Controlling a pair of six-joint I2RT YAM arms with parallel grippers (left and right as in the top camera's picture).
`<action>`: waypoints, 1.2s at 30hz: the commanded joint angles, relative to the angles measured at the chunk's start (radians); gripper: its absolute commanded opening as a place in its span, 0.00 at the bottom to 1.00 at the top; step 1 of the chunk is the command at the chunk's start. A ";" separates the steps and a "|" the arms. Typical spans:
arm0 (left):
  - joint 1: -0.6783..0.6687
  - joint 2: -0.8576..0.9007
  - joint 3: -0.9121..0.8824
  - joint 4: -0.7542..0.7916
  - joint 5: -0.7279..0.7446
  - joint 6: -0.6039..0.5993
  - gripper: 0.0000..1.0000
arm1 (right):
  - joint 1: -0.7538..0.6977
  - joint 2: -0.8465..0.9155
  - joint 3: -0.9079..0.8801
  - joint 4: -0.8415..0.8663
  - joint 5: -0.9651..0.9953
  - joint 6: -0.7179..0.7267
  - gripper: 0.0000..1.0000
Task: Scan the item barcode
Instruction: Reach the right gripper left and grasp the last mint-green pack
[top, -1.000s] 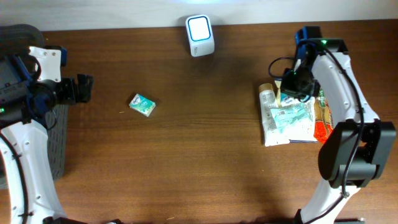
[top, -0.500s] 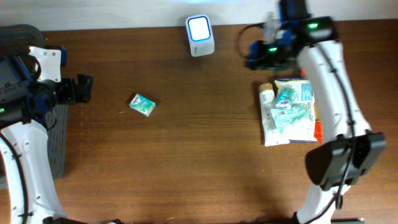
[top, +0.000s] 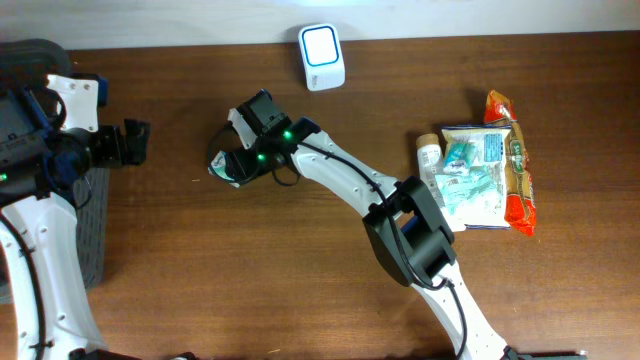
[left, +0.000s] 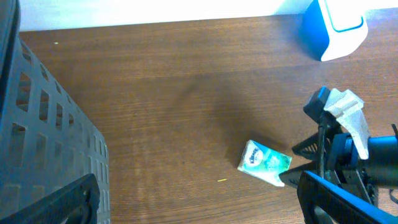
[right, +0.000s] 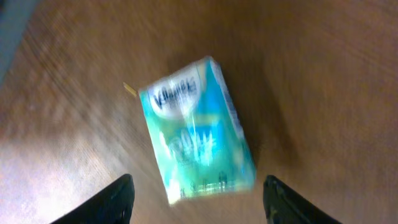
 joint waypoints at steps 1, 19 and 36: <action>0.003 -0.004 -0.001 0.002 0.011 0.012 0.99 | 0.011 -0.001 0.000 0.096 0.042 -0.061 0.64; 0.003 -0.004 -0.001 0.002 0.011 0.012 0.99 | 0.066 0.142 0.001 0.064 0.159 -0.261 0.55; 0.003 -0.004 -0.001 0.002 0.011 0.012 0.99 | -0.015 -0.174 0.093 -0.737 -0.014 -0.179 0.59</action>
